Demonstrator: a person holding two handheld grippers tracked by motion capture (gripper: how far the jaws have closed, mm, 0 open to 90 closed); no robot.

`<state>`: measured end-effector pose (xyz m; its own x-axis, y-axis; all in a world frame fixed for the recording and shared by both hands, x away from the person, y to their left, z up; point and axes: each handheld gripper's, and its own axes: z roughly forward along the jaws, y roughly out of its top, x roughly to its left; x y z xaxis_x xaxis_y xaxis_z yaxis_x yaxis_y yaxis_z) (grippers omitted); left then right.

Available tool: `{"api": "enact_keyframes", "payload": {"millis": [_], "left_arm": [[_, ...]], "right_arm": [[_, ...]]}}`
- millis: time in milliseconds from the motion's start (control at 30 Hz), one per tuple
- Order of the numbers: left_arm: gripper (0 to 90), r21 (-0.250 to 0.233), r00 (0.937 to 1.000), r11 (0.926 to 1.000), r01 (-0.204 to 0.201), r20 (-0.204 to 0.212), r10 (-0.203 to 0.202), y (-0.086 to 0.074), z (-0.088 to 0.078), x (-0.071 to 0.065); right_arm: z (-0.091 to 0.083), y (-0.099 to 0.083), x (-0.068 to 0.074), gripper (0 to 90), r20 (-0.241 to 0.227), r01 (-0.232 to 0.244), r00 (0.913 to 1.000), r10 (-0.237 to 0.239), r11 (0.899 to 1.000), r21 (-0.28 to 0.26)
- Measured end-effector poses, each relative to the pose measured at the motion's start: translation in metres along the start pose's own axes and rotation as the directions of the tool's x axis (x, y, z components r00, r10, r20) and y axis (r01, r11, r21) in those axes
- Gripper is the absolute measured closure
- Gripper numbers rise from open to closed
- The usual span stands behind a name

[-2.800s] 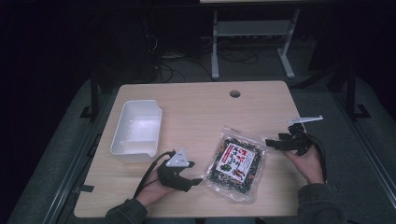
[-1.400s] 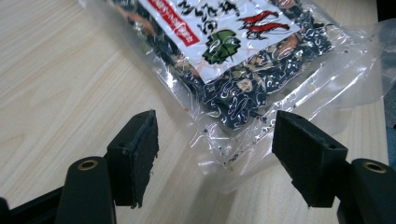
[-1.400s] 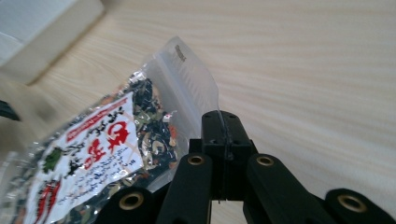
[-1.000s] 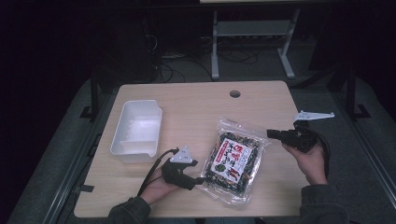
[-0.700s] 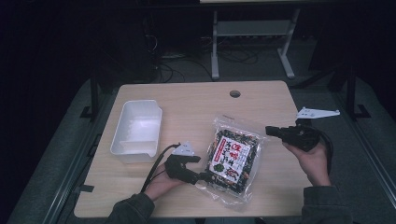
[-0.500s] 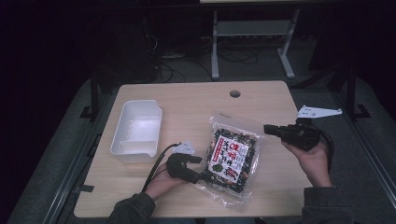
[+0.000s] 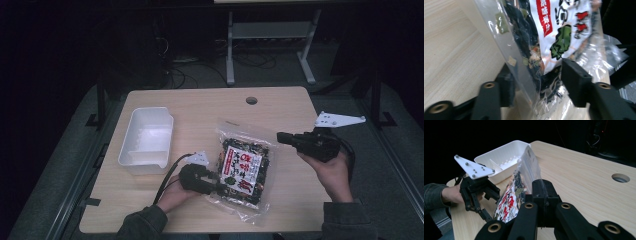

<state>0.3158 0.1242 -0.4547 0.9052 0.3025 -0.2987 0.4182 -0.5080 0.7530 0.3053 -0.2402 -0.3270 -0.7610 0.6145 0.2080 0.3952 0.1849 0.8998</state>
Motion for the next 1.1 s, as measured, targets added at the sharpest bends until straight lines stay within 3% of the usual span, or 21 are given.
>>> {"api": "enact_keyframes", "payload": {"millis": [67, 233, 433, 600, 667, 767, 800, 900, 1100], "left_arm": [[60.3, -0.004, 1.0000, 1.0000, -0.007, 0.000, 0.007, 0.000, -0.001, 0.000], [70.6, -0.012, 0.9991, 0.9990, -0.043, -0.004, 0.043, 0.000, -0.005, -0.005], [71.5, -0.003, 0.9949, 0.9951, -0.098, -0.024, 0.098, 0.000, -0.008, -0.011], [71.7, -0.002, 0.9923, 0.9929, -0.119, -0.035, 0.119, 0.001, -0.009, -0.014], [71.7, -0.002, 0.9919, 0.9926, -0.121, -0.038, 0.121, 0.001, -0.009, -0.015], [71.7, -0.001, 0.9909, 0.9917, -0.128, -0.041, 0.128, 0.001, -0.010, -0.015], [71.7, 0.001, 0.9902, 0.9911, -0.133, -0.042, 0.133, 0.001, -0.010, -0.016], [71.7, 0.000, 0.9899, 0.9909, -0.135, -0.044, 0.135, 0.001, -0.010, -0.016], [71.6, -0.002, 0.9897, 0.9907, -0.136, -0.046, 0.136, 0.001, -0.011, -0.017]], "right_arm": [[0.000, -0.001, 0.000, 89.6, 0.000, -0.006, 1.0000, 0.006, 1.000, -0.015], [-0.001, -0.005, -0.002, 89.5, 0.004, -0.019, 0.9998, 0.019, 0.999, -0.030], [-0.003, -0.007, -0.003, 88.0, -0.012, -0.020, 0.9997, 0.019, 0.999, -0.050], [0.002, -0.013, -0.009, 63.9, -0.011, -0.040, 0.9991, 0.040, 0.998, -0.043], [0.006, -0.017, -0.013, 53.9, -0.048, -0.064, 0.9969, 0.062, 0.997, -0.041], [0.011, -0.021, -0.015, 46.6, -0.083, -0.081, 0.9935, 0.078, 0.996, -0.029], [0.015, -0.025, -0.016, 42.3, -0.128, -0.096, 0.9875, 0.093, 0.995, -0.021], [0.022, -0.030, -0.015, 36.7, -0.168, -0.101, 0.9805, 0.101, 0.995, 0.012], [0.037, -0.039, -0.008, 34.9, -0.211, -0.082, 0.9727, 0.096, 0.994, 0.075]]}}
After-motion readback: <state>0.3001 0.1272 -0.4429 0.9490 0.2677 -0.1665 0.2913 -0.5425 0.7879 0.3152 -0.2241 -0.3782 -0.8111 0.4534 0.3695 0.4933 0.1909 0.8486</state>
